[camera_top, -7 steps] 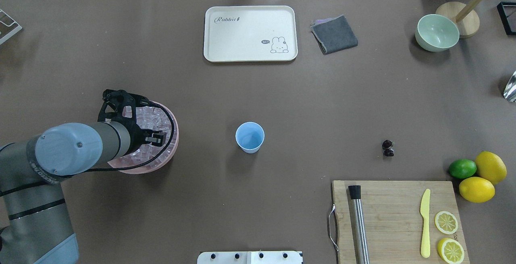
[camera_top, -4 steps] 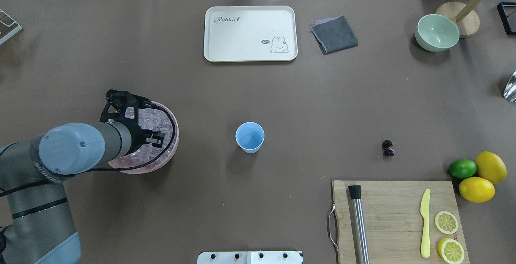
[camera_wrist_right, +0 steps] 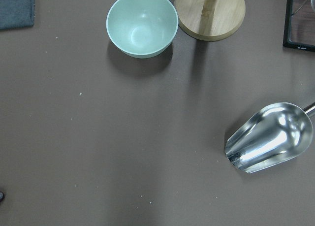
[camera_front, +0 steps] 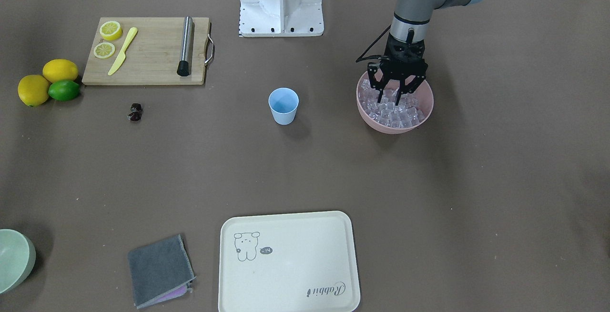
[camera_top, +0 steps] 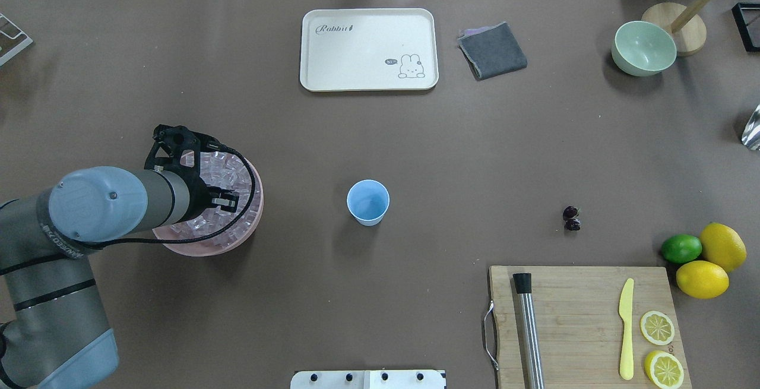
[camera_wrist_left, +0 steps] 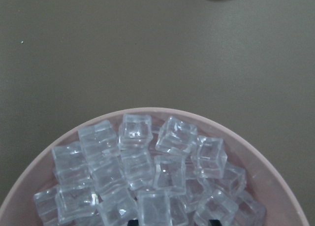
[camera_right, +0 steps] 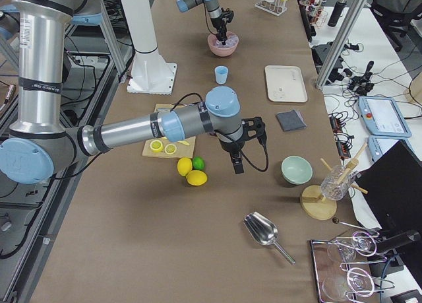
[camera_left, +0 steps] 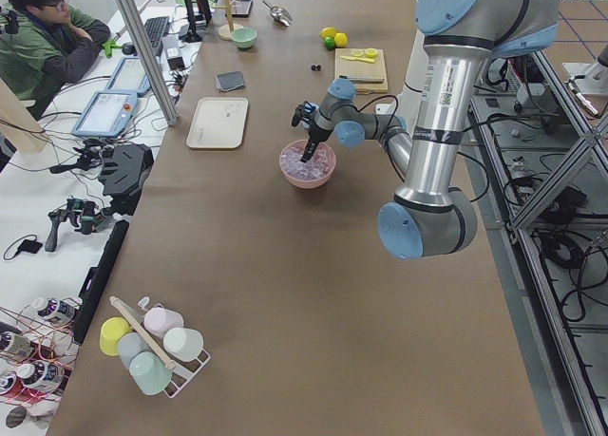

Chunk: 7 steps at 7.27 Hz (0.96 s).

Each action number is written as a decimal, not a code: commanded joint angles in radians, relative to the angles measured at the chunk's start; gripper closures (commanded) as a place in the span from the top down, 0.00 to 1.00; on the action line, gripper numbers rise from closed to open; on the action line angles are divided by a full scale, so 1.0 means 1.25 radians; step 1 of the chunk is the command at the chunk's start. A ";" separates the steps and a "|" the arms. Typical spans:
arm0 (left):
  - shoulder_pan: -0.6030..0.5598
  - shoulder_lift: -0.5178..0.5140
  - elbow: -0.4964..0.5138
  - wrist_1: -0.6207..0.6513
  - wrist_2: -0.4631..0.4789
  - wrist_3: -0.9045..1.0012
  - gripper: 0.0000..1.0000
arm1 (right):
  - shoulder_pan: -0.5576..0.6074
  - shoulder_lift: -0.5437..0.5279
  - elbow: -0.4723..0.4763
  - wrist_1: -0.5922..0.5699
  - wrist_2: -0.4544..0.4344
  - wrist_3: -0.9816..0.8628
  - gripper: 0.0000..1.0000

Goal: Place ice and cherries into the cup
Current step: 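Lower the left gripper into the ice and grasp an ice cube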

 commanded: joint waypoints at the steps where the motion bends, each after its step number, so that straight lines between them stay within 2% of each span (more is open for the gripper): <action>1: -0.015 0.000 0.002 0.000 -0.010 0.008 0.47 | 0.000 0.001 0.001 0.000 0.000 0.000 1.00; 5: -0.013 -0.003 0.019 -0.012 -0.010 0.009 0.47 | 0.000 0.001 0.000 0.000 0.000 0.000 1.00; 6: -0.013 -0.004 0.018 -0.012 -0.010 0.009 0.41 | 0.000 0.001 0.000 0.000 0.000 0.000 1.00; 7: -0.013 -0.004 0.013 -0.012 -0.010 0.009 0.18 | -0.001 0.001 0.000 0.000 0.000 0.000 1.00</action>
